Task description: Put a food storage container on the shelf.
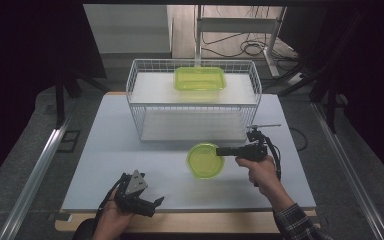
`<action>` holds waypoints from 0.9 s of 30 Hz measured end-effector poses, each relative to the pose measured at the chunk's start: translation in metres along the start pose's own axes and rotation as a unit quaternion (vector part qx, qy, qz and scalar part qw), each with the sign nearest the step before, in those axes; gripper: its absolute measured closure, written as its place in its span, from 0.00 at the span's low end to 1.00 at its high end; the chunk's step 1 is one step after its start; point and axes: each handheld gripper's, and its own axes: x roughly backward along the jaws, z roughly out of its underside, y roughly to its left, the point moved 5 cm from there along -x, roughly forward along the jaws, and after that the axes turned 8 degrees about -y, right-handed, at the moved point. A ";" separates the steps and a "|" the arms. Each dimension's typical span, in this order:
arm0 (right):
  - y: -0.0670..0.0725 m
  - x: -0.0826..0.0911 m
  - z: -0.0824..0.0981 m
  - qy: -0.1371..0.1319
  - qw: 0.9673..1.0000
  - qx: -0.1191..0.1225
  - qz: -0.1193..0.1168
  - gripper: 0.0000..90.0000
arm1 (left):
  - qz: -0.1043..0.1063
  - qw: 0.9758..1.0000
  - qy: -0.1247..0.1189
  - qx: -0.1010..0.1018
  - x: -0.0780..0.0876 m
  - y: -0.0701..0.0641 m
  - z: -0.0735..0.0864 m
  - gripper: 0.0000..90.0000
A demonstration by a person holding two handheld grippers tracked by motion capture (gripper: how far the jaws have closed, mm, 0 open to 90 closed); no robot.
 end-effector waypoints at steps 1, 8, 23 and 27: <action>0.001 0.001 -0.002 -0.001 1.000 0.000 -0.001 0.90 | 0.000 1.000 -0.001 0.000 0.000 0.000 0.000 0.01; 0.009 0.006 -0.016 -0.013 1.000 0.003 -0.005 0.90 | -0.002 1.000 -0.003 0.001 0.001 0.001 0.000 0.01; 0.023 0.018 -0.052 -0.048 0.999 0.005 -0.015 0.90 | 0.010 1.000 -0.013 0.019 0.003 0.002 -0.001 0.01; 0.028 0.020 -0.060 -0.054 0.998 0.010 -0.016 0.90 | 0.014 1.000 -0.017 0.022 0.003 0.002 -0.001 0.01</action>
